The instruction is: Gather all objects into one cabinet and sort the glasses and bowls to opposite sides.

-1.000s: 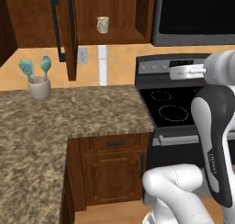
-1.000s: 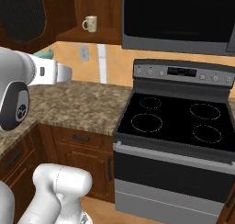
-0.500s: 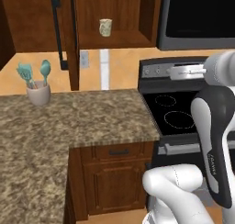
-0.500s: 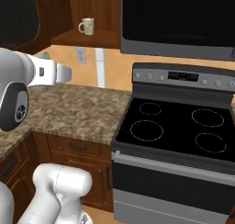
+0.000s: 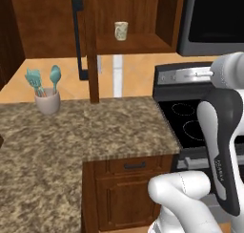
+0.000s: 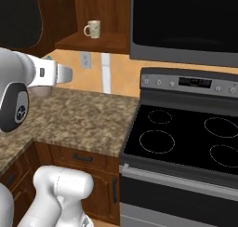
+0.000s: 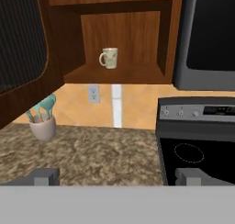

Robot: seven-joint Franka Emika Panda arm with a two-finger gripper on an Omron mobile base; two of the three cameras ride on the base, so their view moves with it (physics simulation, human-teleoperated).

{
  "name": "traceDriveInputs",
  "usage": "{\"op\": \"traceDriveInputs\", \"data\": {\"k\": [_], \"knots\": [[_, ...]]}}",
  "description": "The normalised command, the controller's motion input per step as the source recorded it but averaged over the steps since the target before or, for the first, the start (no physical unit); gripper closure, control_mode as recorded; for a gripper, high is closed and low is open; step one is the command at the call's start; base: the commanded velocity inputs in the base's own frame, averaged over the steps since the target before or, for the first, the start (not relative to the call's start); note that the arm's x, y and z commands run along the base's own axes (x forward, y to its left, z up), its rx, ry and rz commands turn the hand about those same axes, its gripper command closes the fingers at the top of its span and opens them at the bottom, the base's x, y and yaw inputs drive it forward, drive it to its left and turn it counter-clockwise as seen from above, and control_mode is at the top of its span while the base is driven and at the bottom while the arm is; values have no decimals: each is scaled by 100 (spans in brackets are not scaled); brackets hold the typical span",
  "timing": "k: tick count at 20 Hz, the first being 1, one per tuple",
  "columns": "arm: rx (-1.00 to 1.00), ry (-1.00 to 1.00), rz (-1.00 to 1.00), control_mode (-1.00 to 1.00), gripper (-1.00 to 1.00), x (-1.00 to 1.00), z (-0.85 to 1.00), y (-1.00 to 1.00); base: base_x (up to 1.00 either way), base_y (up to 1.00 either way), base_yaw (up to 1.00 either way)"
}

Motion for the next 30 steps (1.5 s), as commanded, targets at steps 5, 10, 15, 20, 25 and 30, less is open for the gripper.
{"op": "traceDriveInputs", "data": {"k": [5,10,15,20,25,30], "knots": [[0,0,0,100,-100,0,0,0,40,3,0],[0,0,0,100,-100,0,0,0,21,8,0],[0,0,0,100,-100,0,0,0,44,10,0],[0,0,0,100,-100,0,0,0,28,12,0],[0,0,0,100,-100,0,0,0,37,8,0],[0,0,0,100,-100,0,0,0,18,5,0]]}}
